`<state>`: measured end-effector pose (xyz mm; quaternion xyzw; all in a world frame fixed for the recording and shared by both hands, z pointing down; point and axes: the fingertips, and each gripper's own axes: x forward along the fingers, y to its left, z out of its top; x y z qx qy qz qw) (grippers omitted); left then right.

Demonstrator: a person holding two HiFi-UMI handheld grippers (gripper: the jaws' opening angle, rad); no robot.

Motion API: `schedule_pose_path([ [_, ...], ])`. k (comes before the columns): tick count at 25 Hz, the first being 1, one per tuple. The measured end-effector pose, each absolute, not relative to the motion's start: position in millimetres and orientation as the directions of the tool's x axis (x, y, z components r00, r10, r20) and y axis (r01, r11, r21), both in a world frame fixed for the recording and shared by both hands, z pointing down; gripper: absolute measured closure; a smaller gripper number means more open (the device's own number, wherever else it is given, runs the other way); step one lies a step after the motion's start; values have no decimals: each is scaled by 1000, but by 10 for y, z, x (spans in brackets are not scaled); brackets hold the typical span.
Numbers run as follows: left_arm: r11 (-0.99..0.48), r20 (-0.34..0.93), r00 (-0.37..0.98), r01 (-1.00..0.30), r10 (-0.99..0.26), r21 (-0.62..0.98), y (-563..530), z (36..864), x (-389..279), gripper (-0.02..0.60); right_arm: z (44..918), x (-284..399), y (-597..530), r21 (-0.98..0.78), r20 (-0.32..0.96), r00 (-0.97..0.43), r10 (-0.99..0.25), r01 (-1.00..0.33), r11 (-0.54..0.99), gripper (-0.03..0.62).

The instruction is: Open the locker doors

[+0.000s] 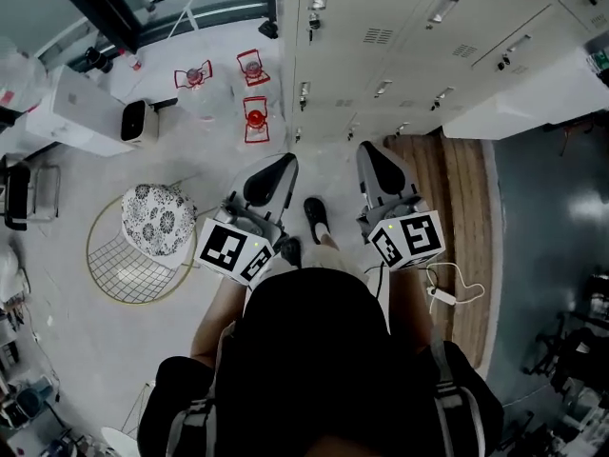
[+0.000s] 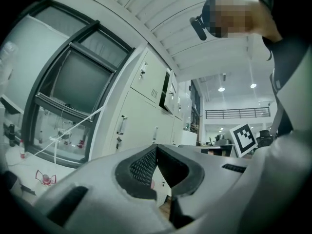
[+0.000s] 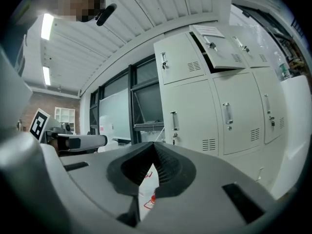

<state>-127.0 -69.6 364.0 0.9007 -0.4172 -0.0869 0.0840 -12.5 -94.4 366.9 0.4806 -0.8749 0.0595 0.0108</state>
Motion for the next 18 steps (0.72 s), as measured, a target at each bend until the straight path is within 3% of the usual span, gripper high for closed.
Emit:
schedule_pose_path([
  [18,-375,-68,369,-906,-927,195,-1505,3516,-1444,563,3575,-538,-2509,-114,52,-731,-680,-681,724,588],
])
